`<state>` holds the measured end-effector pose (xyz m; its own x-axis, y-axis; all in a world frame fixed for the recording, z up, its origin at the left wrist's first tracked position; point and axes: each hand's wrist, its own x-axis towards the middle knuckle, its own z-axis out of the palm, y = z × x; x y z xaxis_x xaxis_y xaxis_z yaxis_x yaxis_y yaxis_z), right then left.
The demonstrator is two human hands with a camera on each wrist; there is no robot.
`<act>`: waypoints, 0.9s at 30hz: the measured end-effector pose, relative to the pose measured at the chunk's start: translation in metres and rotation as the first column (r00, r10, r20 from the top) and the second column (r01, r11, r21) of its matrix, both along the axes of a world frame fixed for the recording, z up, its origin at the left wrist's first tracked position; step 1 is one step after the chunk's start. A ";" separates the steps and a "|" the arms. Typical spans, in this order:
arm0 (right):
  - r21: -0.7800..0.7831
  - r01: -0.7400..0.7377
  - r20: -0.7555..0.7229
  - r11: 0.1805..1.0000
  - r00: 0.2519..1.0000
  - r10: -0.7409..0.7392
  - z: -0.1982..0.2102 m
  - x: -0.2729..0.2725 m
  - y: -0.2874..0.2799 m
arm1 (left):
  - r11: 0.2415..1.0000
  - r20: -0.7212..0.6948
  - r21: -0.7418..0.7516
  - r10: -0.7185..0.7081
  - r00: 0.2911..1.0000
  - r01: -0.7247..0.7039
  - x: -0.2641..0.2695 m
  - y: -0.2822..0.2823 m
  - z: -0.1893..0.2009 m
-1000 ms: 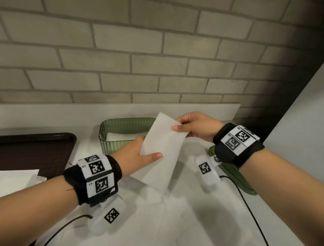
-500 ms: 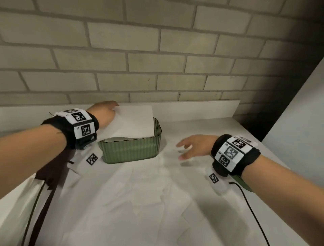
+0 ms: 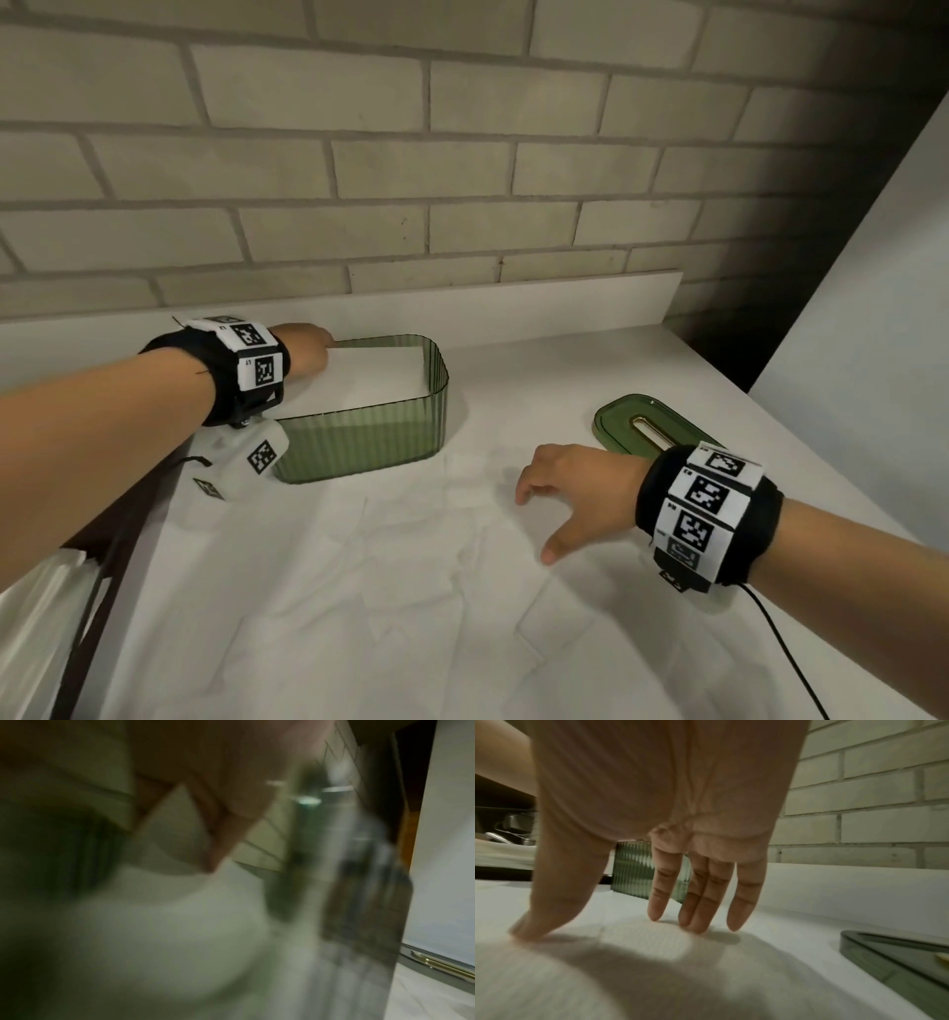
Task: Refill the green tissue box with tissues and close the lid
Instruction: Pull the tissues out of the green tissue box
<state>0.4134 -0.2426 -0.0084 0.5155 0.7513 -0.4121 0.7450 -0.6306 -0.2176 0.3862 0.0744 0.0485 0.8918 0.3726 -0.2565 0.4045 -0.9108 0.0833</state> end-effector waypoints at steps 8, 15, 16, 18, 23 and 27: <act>0.061 -0.026 -0.056 0.998 0.998 0.029 -0.004 -0.021 0.006 | 0.998 -0.071 0.059 -0.014 0.997 0.018 -0.004 -0.009 -0.010; 0.022 0.082 -0.153 0.996 0.985 -0.078 -0.005 -0.027 0.012 | 0.994 -0.053 0.062 -0.083 0.995 0.087 -0.002 -0.015 -0.009; 0.016 0.076 -0.155 0.997 0.985 -0.072 -0.003 -0.028 0.013 | 0.994 -0.060 0.054 -0.096 0.994 0.099 -0.002 -0.016 -0.010; 0.034 0.044 -0.142 0.998 0.989 -0.039 0.001 -0.028 0.014 | 0.992 -0.096 0.037 -0.115 0.989 0.119 -0.001 -0.018 -0.010; 0.172 0.067 -0.133 0.983 0.990 -0.044 0.016 -0.024 0.014 | 0.989 -0.165 0.043 -0.136 0.977 0.145 0.002 -0.021 -0.016; 0.374 0.176 -0.187 0.911 0.976 -0.112 0.026 -0.014 0.005 | 0.977 -0.087 0.077 -0.192 0.978 0.198 0.001 -0.021 -0.013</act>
